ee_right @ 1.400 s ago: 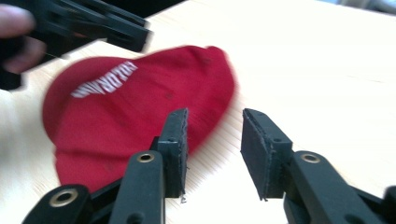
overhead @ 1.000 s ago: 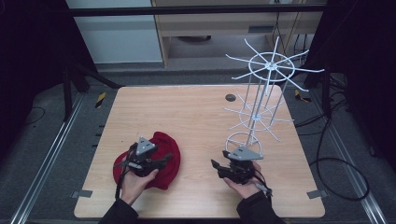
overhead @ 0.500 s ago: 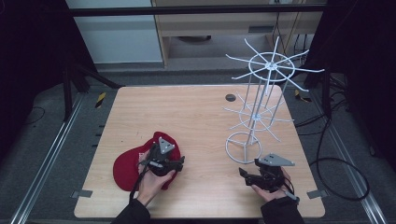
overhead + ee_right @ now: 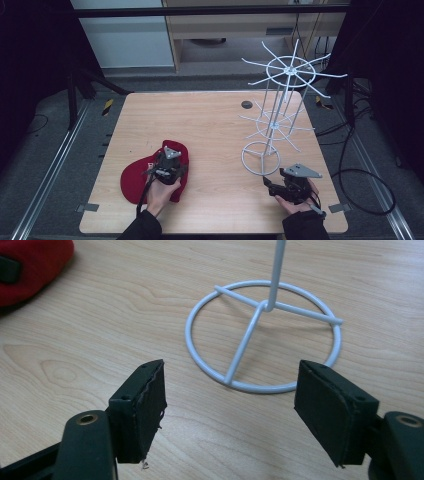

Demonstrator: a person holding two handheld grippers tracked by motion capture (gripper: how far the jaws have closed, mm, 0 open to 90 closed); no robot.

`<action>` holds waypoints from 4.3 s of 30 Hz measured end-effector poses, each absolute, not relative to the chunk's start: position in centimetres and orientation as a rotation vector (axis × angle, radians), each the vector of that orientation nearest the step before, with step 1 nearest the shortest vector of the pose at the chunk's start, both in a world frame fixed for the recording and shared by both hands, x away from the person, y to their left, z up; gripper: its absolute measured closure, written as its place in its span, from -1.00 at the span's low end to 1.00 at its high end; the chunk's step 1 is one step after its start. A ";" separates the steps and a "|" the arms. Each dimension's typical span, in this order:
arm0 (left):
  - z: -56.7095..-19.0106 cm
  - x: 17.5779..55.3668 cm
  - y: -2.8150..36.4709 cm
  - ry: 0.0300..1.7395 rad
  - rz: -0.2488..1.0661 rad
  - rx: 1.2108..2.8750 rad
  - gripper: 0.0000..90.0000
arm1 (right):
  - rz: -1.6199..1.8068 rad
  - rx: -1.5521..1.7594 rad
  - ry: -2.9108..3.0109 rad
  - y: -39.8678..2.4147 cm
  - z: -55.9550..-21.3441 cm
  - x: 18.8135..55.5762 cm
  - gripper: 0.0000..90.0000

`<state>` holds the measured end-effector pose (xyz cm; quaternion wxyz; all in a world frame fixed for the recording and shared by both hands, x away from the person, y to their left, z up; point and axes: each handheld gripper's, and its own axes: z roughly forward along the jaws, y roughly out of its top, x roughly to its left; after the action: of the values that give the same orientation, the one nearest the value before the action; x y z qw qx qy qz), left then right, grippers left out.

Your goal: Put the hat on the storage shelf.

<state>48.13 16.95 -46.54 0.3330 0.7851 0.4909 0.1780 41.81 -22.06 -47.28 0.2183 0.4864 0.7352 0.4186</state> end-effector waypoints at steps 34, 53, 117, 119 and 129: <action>-32.5 43.2 23.8 1.002 0.481 1.456 0.80 | 1.138 1.406 1.926 -24.4 -47.5 42.1 -0.42; -25.3 43.4 20.3 0.858 0.453 1.298 0.80 | 1.163 1.417 1.901 -25.0 -47.4 42.1 -0.46; -18.9 44.4 10.2 0.746 0.386 1.198 0.76 | 1.161 1.426 1.941 -24.8 -47.6 42.3 -0.47; -19.7 44.8 10.7 0.772 0.384 1.204 0.75 | 1.159 1.424 1.942 -24.8 -47.6 42.4 -0.47; -23.0 46.2 11.6 0.857 0.365 1.257 0.73 | 1.158 1.424 1.945 -24.8 -47.7 42.4 -0.47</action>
<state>46.22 11.63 -23.04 0.7093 0.5662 0.3863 0.1646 42.39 -24.80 -47.68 0.2315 0.5181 0.7074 0.4214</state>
